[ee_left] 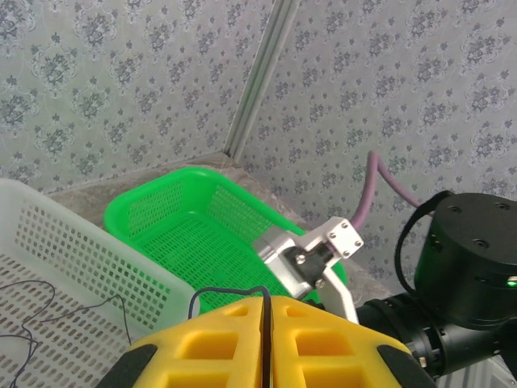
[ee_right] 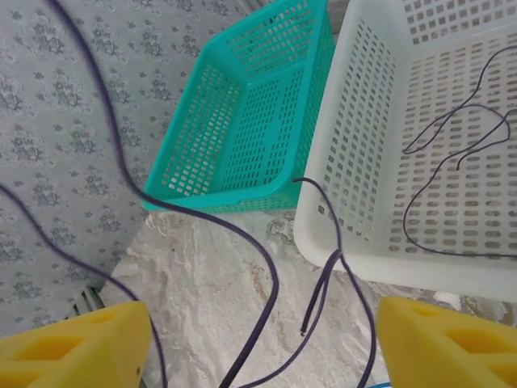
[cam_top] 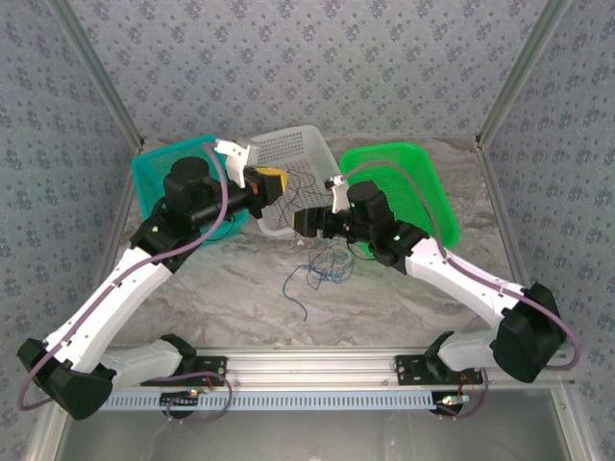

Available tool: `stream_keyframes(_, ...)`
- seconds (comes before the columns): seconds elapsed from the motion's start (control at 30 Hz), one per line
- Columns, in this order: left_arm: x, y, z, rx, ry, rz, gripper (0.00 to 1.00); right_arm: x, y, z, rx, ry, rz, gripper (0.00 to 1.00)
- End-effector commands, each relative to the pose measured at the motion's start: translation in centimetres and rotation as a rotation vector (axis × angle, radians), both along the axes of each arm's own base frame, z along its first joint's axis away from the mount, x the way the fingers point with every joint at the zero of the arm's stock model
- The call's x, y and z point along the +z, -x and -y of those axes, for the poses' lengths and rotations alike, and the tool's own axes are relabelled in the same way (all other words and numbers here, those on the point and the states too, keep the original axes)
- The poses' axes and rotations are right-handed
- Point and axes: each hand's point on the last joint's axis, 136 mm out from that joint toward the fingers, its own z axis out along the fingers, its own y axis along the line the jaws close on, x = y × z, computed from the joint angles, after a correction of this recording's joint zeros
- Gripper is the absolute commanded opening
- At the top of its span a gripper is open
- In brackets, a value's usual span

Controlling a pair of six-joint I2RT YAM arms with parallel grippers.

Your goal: Untangle the cables

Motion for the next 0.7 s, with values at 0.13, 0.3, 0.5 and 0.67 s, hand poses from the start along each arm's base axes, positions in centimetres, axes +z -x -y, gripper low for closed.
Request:
stream_keyframes(0.13,0.6,0.3,0.0,-0.016,0.023,0.023,0.11,1.3,-1.2,0.3,-0.023,0.049,0.046,0.36)
stream_keyframes(0.3,-0.1,0.5,-0.4,0.001,0.013,0.010,0.11,1.5,-2.0,1.4,-0.054,0.140,0.072,0.12)
stream_keyframes(0.5,-0.4,0.5,-0.7,0.015,0.008,0.003,0.12,1.4,-2.7,1.6,-0.038,0.189,0.060,0.18)
stream_keyframes(0.67,-4.0,-0.1,-1.7,0.072,-0.071,-0.074,0.18,-2.5,-1.7,1.2,0.005,0.266,-0.039,0.52)
